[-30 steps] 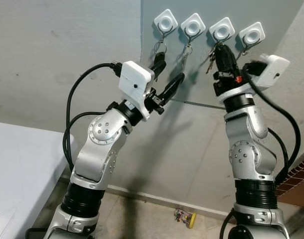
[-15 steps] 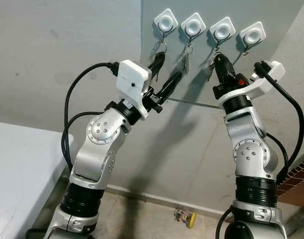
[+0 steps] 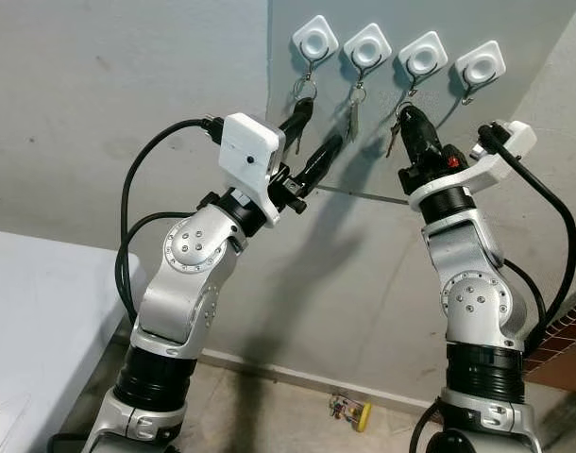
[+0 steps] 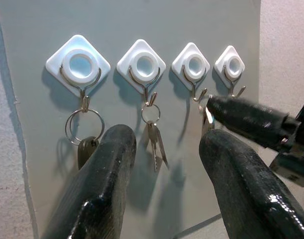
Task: Hang keys on a hook
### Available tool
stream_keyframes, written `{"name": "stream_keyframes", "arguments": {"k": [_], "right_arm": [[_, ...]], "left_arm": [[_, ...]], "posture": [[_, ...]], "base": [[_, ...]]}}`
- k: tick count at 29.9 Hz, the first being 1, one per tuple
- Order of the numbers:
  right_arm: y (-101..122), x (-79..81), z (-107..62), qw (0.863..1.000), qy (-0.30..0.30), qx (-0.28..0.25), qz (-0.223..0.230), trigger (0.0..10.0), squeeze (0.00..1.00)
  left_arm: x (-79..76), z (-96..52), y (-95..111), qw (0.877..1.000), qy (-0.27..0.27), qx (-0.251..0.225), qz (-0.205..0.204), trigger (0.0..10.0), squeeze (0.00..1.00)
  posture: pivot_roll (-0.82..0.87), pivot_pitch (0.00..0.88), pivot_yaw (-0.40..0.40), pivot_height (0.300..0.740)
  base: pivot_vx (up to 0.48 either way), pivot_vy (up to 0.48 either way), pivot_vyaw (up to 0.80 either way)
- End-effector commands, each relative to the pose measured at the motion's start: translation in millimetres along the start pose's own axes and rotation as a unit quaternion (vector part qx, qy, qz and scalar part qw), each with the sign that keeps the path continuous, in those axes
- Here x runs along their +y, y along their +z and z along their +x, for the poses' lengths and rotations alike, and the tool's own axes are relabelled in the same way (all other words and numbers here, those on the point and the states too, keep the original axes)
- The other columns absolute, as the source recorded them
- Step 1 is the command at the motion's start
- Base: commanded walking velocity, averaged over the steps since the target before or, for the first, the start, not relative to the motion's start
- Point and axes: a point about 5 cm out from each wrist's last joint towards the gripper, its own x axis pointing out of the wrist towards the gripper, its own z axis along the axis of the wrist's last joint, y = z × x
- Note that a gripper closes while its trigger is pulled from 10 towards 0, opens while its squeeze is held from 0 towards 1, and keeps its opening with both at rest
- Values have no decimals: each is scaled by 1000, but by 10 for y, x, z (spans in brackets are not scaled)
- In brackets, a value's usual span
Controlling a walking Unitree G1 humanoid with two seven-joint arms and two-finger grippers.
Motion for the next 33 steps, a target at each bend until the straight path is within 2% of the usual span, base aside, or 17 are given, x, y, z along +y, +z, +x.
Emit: {"name": "stream_keyframes", "arguments": {"k": [1, 8, 14, 20, 33], "right_arm": [[69, 85, 14, 1000, 23, -17, -1, 10000, 0], [173, 156, 49, 998, 42, -48, 10, 10000, 0], [218, 118, 68, 997, 24, -63, 23, 10000, 0], [187, 47, 63, 996, 1, -54, 75, 10000, 0], [109, -35, 52, 994, -27, -21, 104, 10000, 0]], "left_arm": [[7, 14, 63, 1000, 1, -10, 6, 10000, 0], [-12, 22, 72, 1000, -5, -11, 5, 10000, 0], [-15, 21, 69, 1000, -7, -10, 6, 10000, 0], [-11, 22, 72, 1000, -6, -10, 6, 10000, 0], [-6, 16, 77, 1000, -4, -11, 4, 10000, 0]], "posture": [[-105, 47, -60, 724], [-104, 47, -57, 724], [-103, 46, -58, 724], [-99, 46, -59, 724], [-102, 49, -57, 724]], "base": [[0, 0, 0], [0, 0, 0], [0, 0, 0], [0, 0, 0], [0, 0, 0]]}}
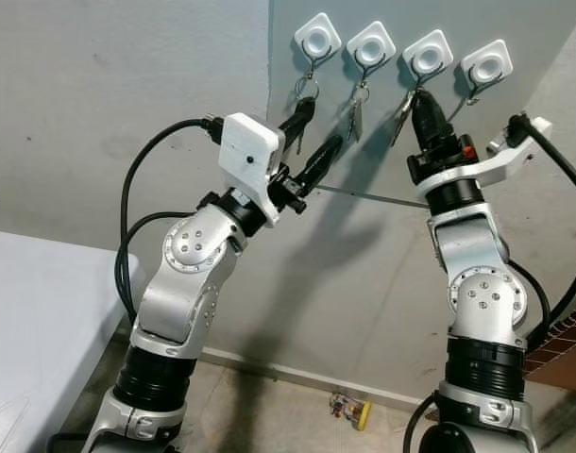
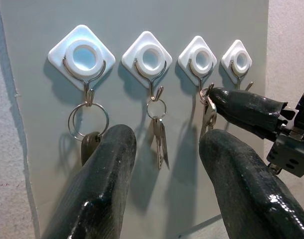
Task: Hang keys on a hook
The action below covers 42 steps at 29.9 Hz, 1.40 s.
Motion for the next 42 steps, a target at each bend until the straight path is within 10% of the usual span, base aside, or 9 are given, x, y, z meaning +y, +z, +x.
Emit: {"name": "stream_keyframes", "arguments": {"k": [1, 20, 21, 22, 23, 34, 38, 42], "right_arm": [[54, 2, 13, 1000, -4, -9, 5, 10000, 0], [-5, -91, -45, 999, -33, 5, 42, 10000, 0], [-16, -90, -51, 998, -32, 7, 46, 10000, 102], [-23, -91, -56, 998, -31, 8, 47, 10000, 808], [-30, -98, -62, 998, -33, 8, 45, 10000, 1000], [-70, -146, -163, 999, -37, 13, 5, 10000, 1000], [-275, -328, -455, 987, -52, 85, -122, 10000, 1000], [-348, -385, -539, 982, -58, 104, -145, 10000, 1000]], "left_arm": [[-4, 15, 78, 1000, -3, -11, 6, 10000, 0], [3, 8, 86, 1000, 1, -11, 2, 10000, 0], [3, 8, 86, 1000, 1, -11, 1, 10000, 0], [3, 8, 86, 1000, 1, -11, 1, 10000, 0], [3, 9, 85, 1000, 1, -11, 1, 10000, 0], [2, -3, 66, 1000, 3, -8, 1, 10000, 0], [22, -105, -167, 999, 33, 29, 1, 10000, 0], [-14, -153, -306, 998, 40, 54, -9, 10000, 0]], "posture": [[-102, 49, -57, 724], [-98, 53, -59, 724], [-99, 53, -58, 724], [-99, 53, -58, 724], [-99, 53, -58, 724], [-96, 54, -61, 724], [-96, 52, -58, 724], [-98, 53, -53, 724]], "base": [[0, 0, 0], [0, 0, 0], [0, 0, 0], [0, 0, 0], [0, 0, 0], [0, 0, 0], [0, 0, 0], [0, 0, 0]]}}
